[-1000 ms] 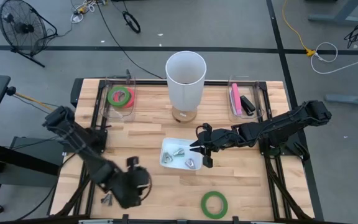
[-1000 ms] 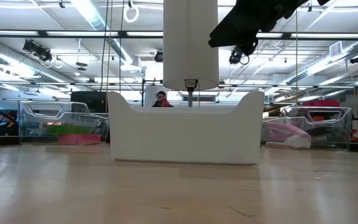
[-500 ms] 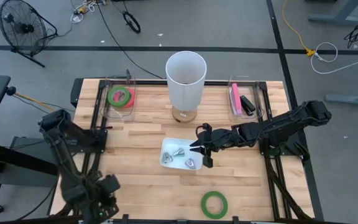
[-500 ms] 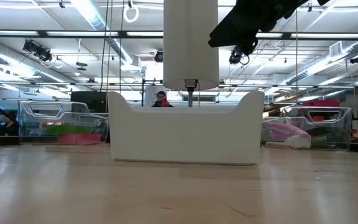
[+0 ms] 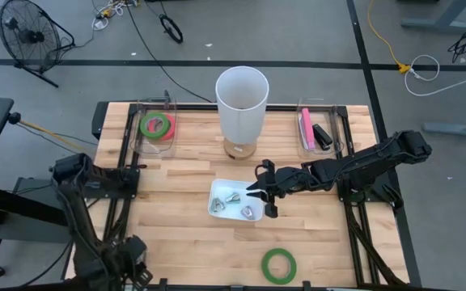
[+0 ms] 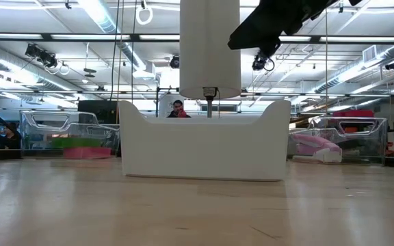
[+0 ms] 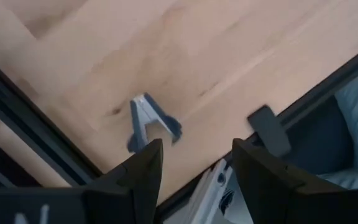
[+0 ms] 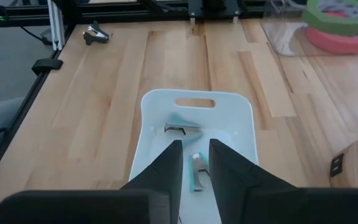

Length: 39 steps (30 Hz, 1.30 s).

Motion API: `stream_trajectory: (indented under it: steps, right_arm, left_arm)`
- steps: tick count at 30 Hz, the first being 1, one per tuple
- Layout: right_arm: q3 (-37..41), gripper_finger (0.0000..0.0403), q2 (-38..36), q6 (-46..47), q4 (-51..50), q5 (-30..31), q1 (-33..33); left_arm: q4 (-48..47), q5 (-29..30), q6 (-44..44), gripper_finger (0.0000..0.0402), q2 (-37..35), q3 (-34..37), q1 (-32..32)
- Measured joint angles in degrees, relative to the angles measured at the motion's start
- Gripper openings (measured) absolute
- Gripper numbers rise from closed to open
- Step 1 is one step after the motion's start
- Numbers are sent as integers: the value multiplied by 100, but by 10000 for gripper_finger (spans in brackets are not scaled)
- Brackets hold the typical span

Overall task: Pick and place Stapler, Stapler remover, tape
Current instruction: Put the black stapler remover into the white bin

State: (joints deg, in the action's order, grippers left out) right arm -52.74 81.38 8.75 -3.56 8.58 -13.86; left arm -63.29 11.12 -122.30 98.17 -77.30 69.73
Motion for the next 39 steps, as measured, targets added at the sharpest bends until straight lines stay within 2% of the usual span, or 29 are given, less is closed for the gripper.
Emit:
stream_trajectory:
  steps: [4, 10, 16, 26, 32, 35, 39]
  right_arm:
    - [-1, 81, 0, -131, 105, 0, 1]
    - [1, 81, 0, -181, 81, 0, 0]
    - [1, 81, 0, -214, -63, 0, -1]
    - [0, 81, 0, -212, -319, -2, -1]
    - [0, 81, 0, -209, -419, -2, -1]
    - [-2, 81, 0, -205, -421, -2, -1]
    - [0, 81, 0, -204, -423, -2, 0]
  left_arm:
    - [354, -185, -87, 197, 267, 0, -89]
    - [402, -367, -202, 197, 560, 2, -248]
    - [379, -1220, -343, 197, 735, 2, -426]
    - [378, -1254, -327, 197, 1069, 0, -679]
    - [418, -1823, -379, 196, 1183, 2, -729]
    - [474, -1868, -441, 183, 1183, 2, -732]
    - [484, -1783, -455, 140, 1183, 2, -727]
